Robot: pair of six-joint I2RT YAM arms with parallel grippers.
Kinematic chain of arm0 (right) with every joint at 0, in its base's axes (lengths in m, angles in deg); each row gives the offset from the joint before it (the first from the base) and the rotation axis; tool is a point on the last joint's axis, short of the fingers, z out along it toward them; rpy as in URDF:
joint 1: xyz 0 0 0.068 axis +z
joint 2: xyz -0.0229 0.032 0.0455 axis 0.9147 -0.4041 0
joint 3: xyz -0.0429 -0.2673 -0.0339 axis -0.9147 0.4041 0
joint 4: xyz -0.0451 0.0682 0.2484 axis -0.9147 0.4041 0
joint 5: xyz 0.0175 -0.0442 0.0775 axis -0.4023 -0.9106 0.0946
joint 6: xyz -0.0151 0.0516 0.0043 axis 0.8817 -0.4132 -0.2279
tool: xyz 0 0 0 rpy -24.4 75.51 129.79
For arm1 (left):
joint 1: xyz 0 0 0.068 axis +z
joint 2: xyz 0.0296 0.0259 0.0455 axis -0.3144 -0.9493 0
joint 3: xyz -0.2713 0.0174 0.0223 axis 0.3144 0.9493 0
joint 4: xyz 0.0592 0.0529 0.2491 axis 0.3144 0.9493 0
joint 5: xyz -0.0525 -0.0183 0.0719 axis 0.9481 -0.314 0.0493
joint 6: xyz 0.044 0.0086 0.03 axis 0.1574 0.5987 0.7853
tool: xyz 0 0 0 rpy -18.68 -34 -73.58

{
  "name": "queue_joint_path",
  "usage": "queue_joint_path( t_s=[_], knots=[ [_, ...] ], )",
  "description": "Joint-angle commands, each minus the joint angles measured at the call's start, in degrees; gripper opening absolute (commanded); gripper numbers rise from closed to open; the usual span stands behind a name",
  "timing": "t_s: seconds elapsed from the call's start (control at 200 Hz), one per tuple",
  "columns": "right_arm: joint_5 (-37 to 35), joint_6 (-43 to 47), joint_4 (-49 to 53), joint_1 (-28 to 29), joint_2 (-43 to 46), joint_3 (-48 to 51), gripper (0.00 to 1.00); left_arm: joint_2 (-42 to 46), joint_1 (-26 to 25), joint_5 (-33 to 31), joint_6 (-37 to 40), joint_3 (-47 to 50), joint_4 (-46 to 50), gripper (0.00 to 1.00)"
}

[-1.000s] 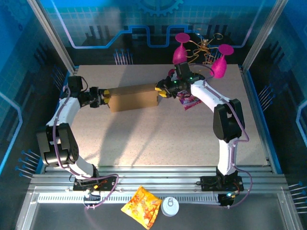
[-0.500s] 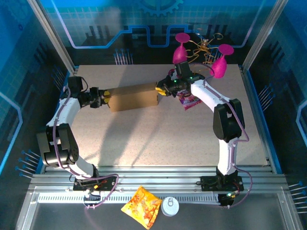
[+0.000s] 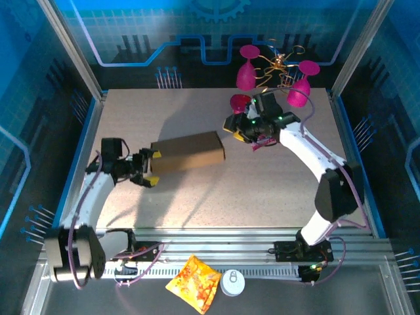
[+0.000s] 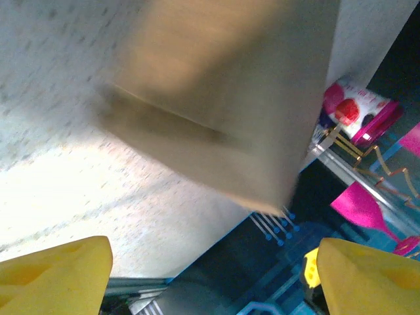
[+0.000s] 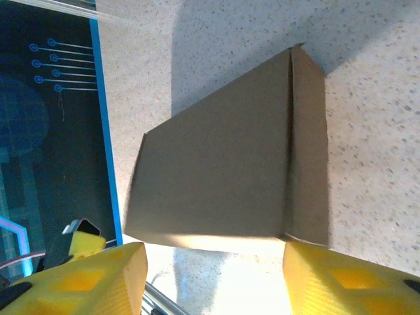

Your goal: Fold the paper box

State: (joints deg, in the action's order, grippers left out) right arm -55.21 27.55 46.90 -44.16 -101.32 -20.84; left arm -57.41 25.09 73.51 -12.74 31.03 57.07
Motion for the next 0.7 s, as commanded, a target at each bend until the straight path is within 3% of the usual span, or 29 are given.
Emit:
queue_joint_path(
  t_s=[0.0, 0.095, 0.19, 0.32, 0.445, 0.605, 0.695],
  knots=[
    [-3.25, 2.56, 2.27, 0.86, 1.39, 4.74, 0.58, 7.15, -1.56, -1.71, -4.03, 3.27, 3.43, 0.84],
    [-4.12, 2.85, 2.85, 0.93, 1.03, 5.51, 0.58, 10.47, -1.03, -1.87, -6.06, 4.81, 2.57, 0.79],
    [-5.08, 3.41, 3.62, 1.27, -0.58, 4.37, 0.58, 7.99, 1.59, -1.91, -3.42, 4.21, 2.85, 0.67],
    [-5.85, 4.47, 3.95, 2.33, -2.64, 2.77, 0.58, 0.13, 4.9, -8.22, 9.03, -3.74, 9.35, 0.64],
    [-4.18, 3.63, -0.27, 2.7, -3.83, 5.73, 0.63, -8.86, 5.3, -16.42, 21.6, -11.39, 15.28, 0.72],
    [0.64, 4.31, -3.14, 2.87, -9.23, 6.41, 0.68, -16.4, 6.86, -7.86, 26.53, -7.9, -0.84, 0.77],
    [1.58, 5.27, -1.68, 3.04, -11.75, 4.88, 0.68, -19.47, 6.31, -7.13, 28.98, -7.73, -1.38, 0.76]
  ],
)
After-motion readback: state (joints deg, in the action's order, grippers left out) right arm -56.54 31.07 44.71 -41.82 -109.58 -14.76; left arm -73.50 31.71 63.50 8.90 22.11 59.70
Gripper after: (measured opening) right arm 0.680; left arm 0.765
